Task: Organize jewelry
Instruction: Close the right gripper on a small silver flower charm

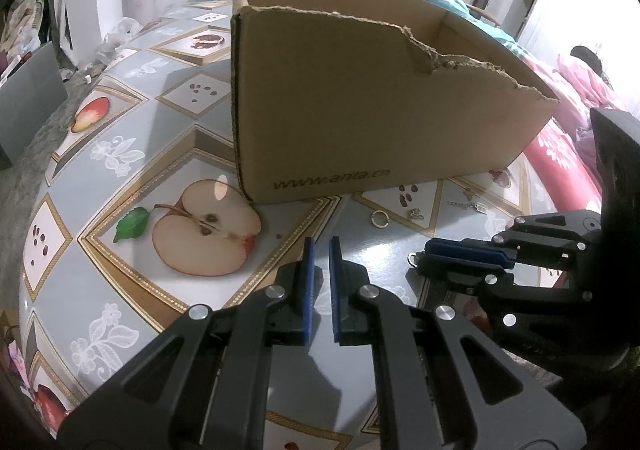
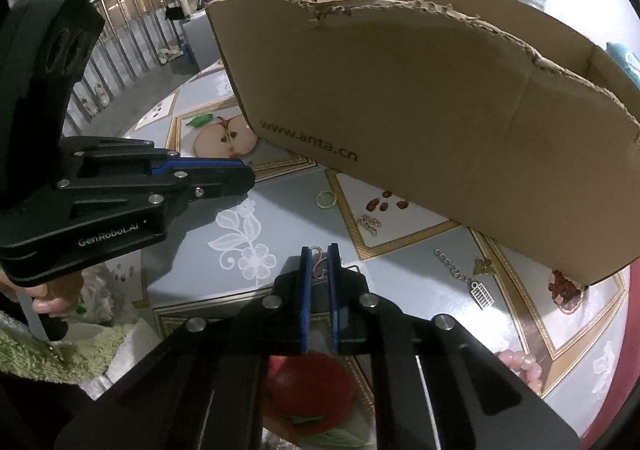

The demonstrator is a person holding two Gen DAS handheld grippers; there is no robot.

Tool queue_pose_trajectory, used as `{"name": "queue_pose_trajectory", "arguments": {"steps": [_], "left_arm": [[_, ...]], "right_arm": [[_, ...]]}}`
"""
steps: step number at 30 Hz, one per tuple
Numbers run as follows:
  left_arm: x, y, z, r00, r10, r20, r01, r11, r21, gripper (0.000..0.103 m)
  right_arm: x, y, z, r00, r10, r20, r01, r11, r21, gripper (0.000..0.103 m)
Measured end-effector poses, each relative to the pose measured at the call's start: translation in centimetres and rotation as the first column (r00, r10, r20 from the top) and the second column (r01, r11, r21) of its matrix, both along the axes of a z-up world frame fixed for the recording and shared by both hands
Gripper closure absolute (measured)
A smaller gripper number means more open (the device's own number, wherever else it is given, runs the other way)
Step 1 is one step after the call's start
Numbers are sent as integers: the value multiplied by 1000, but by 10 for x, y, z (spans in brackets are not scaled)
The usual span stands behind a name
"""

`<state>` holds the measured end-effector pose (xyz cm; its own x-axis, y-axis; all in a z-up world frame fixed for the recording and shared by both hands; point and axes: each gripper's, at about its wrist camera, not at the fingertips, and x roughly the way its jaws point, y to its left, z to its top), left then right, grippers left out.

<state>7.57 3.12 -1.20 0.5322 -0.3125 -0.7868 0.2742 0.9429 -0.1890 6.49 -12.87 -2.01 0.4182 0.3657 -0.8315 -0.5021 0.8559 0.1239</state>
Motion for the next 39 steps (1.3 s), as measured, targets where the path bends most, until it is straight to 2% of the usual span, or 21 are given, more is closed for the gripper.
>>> {"name": "queue_pose_trajectory", "arguments": {"steps": [4, 6, 8, 14, 20, 26, 27, 36, 39], "left_arm": [[0, 0, 1, 1000, 0, 2, 0, 1000, 2, 97], [0, 0, 1, 1000, 0, 1, 0, 1000, 2, 97], [0, 0, 1, 1000, 0, -1, 0, 1000, 2, 97], [0, 0, 1, 1000, 8, 2, -8, 1000, 3, 97], [-1, 5, 1, 1000, 23, 5, -23, 1000, -3, 97], [-1, 11, 1, 999, 41, 7, -41, 999, -13, 97], [-1, 13, 1, 999, 44, 8, -44, 999, -15, 97], [0, 16, -1, 999, 50, 9, -49, 999, -23, 97], [1, 17, -1, 998, 55, 9, -55, 998, -28, 97]], "right_arm": [[-2, 0, 5, 1000, 4, 5, -4, 1000, -7, 92], [-1, 2, 7, 1000, 11, 11, -10, 1000, -19, 72], [-1, 4, 9, 1000, 23, 17, -22, 999, -33, 69], [6, 12, 1, 998, 48, -37, -51, 995, -89, 70], [12, 15, 0, 995, 46, -88, -56, 992, -113, 86], [16, 15, 0, 993, 39, -112, -50, 993, -102, 86], [16, 15, 0, 993, 38, -115, -49, 994, -102, 99], [17, 8, 7, 990, 28, -135, -38, 996, -76, 99], [20, 7, 14, 993, 34, -110, -41, 997, -69, 94]]}}
